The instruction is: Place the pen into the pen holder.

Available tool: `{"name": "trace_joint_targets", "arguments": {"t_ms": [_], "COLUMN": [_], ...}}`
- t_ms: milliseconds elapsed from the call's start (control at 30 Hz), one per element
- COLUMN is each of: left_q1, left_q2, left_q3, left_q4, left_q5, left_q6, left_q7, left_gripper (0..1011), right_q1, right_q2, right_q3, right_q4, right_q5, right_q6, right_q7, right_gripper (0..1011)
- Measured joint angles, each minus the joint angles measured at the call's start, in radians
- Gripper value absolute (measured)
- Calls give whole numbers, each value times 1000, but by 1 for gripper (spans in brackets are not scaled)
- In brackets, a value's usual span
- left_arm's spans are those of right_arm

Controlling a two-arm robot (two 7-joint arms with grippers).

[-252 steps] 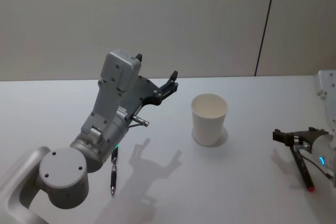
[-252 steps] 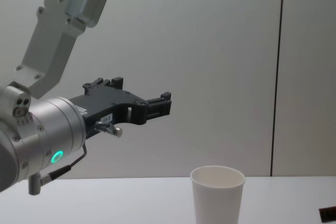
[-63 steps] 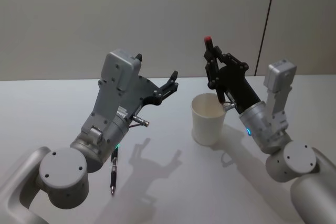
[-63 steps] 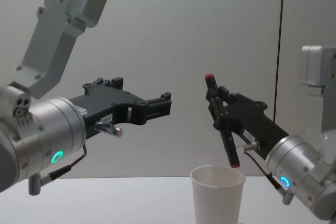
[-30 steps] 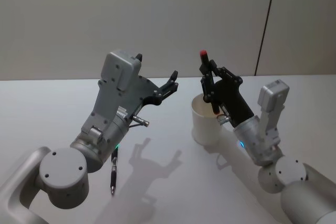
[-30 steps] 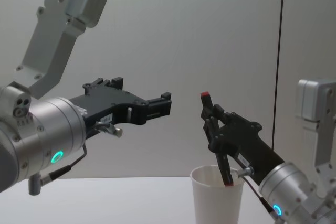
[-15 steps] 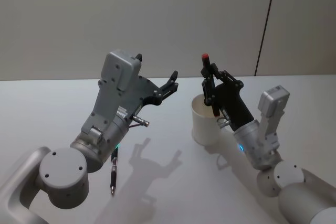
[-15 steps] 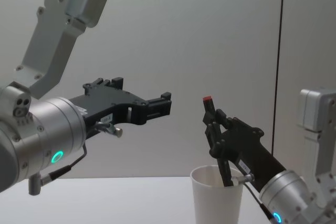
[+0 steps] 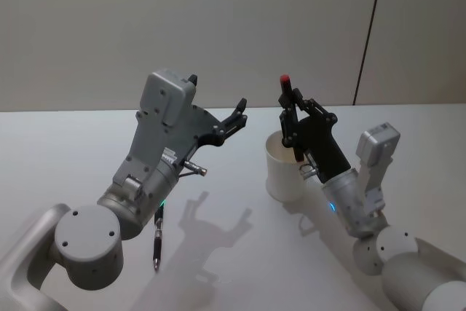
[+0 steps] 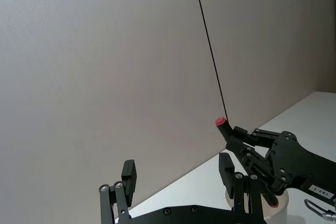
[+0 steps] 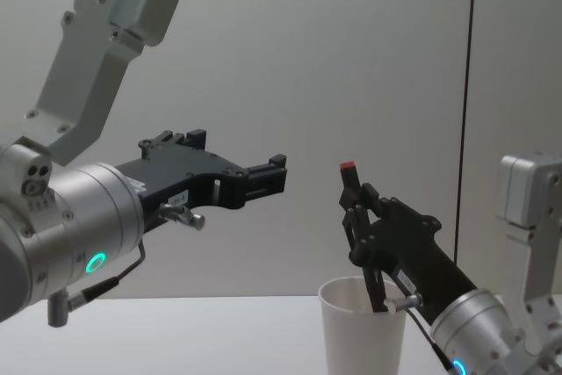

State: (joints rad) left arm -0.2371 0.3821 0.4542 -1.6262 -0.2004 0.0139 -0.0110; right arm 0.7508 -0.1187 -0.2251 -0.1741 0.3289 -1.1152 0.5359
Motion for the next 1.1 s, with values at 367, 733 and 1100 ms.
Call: {"name": "trace_joint_targets", "arguments": {"t_ms": [367,733,1100], "left_q1": [0,0,0], "left_q2": [0,0,0], "left_q3": [0,0,0], "left_q4": [0,0,0], "left_q5": [0,0,0], "left_q6": [0,0,0], "left_q7": [0,0,0], "left_gripper": [1000,1000,1000], "right_q1": [20,29,30], "right_q2": [-4,-4,0], "right_q3": [13,23,35], "right_q4": [44,66,69], "right_q5": [-4,-18,-28], "right_q6": [-23,-32,-36], "right_q7": [-1,-8,-7], "right_gripper": [401,756,1002]}}
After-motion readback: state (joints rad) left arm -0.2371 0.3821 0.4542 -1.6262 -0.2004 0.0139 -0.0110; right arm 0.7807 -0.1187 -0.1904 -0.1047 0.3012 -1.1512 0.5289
